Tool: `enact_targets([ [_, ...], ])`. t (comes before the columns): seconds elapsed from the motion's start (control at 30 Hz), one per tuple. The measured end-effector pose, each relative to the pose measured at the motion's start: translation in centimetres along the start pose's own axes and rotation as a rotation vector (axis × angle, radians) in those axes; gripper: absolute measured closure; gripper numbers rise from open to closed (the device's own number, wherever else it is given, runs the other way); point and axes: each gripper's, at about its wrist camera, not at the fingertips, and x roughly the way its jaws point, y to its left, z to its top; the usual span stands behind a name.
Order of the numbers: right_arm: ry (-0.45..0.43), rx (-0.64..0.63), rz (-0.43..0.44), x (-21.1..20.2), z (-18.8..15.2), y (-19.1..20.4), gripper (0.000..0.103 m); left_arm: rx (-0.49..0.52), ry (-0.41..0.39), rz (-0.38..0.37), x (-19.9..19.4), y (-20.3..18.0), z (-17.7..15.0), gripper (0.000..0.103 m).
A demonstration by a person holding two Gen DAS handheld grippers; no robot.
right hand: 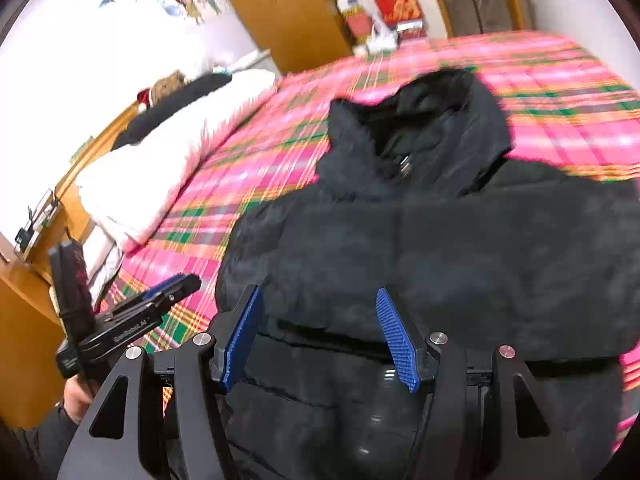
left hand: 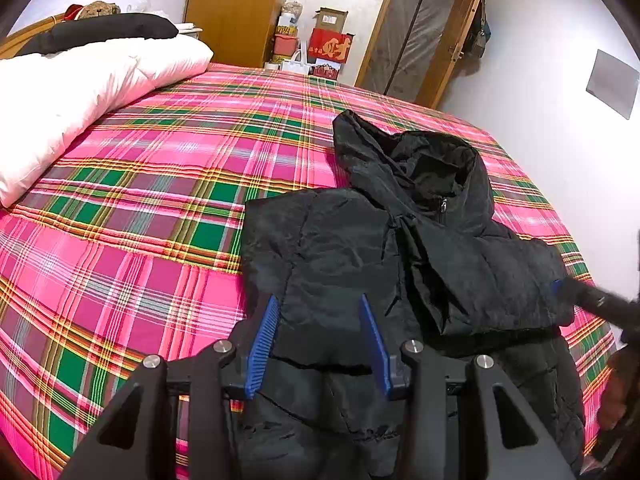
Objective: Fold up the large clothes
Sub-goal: 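Release the sleeve and bring both tools to the jacket hem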
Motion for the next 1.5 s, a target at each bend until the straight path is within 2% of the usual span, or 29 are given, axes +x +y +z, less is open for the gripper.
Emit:
enact_targets([
  [0.1,-0.057,0.051,-0.101,-2.4,0.4,-3.9,0.043,0.006,-0.002,-0.02,0.0,-0.3,0.0,0.058],
  [0.17,-0.084,0.1,-0.217,-3.5,0.0,-7.9,0.044,0.01,-0.002,-0.042,0.0,-0.8,-0.1,0.058],
  [0.27,-0.076,0.198,-0.311,-2.8,-0.7,-13.2,0.06,0.013,-0.002,-0.089,0.4,-2.4,0.2,0.057],
  [0.37,-0.029,0.236,-0.319,-0.7,-1.5,-15.6,0.062,0.048,0.006,-0.131,1.8,-5.5,1.1,0.056],
  [0.5,0.001,0.164,-0.331,1.8,-2.3,-14.8,0.062,0.148,-0.019,-0.186,3.9,-10.6,2.1,0.056],
  [0.57,0.008,0.152,-0.329,2.6,-2.3,-14.7,0.062,0.197,0.021,-0.156,6.5,-12.5,1.8,0.058],
  [0.6,0.014,0.154,-0.326,3.1,-2.2,-15.0,0.062,0.215,0.044,-0.115,7.8,-12.9,1.4,0.065],
  [0.63,0.02,0.154,-0.321,3.4,-2.3,-15.2,0.062,0.229,0.068,-0.07,9.2,-13.0,0.8,0.073],
  [0.67,0.03,0.153,-0.314,3.7,-2.4,-15.5,0.062,0.229,0.078,-0.052,10.2,-12.6,0.2,0.073],
  [0.8,0.046,0.119,-0.328,4.4,-3.2,-15.4,0.064,0.221,0.061,-0.047,11.5,-11.6,-1.4,0.075],
  [0.97,0.06,0.126,-0.327,3.0,-2.3,-15.0,0.064,0.205,0.106,-0.036,10.7,-11.7,-0.4,0.075],
  [1.03,0.025,0.122,-0.316,1.1,-1.4,-14.7,0.064,0.201,0.119,-0.046,9.6,-11.7,0.4,0.075],
  [1.1,-0.043,0.103,-0.318,-0.9,0.1,-14.6,0.064,0.2,0.089,-0.06,8.0,-11.6,1.6,0.075],
  [1.17,-0.073,0.095,-0.329,-1.7,1.6,-15.1,0.064,0.214,0.051,-0.055,7.4,-11.7,2.9,0.075],
  [1.27,-0.07,0.076,-0.383,-0.3,4.1,-17.0,0.064,0.247,0.024,0.004,8.8,-12.1,4.3,0.075],
  [1.33,-0.034,0.09,-0.405,1.5,4.6,-18.7,0.064,0.223,0.076,0.024,11.4,-11.5,4.5,0.075],
  [1.4,0.006,0.09,-0.412,3.2,4.3,-19.8,0.064,0.203,0.1,0.037,13.5,-10.5,3.6,0.074],
  [1.5,0.002,0.059,-0.426,5.0,2.9,-20.1,0.064,0.213,0.064,0.03,14.4,-10.1,2.3,0.074],
])
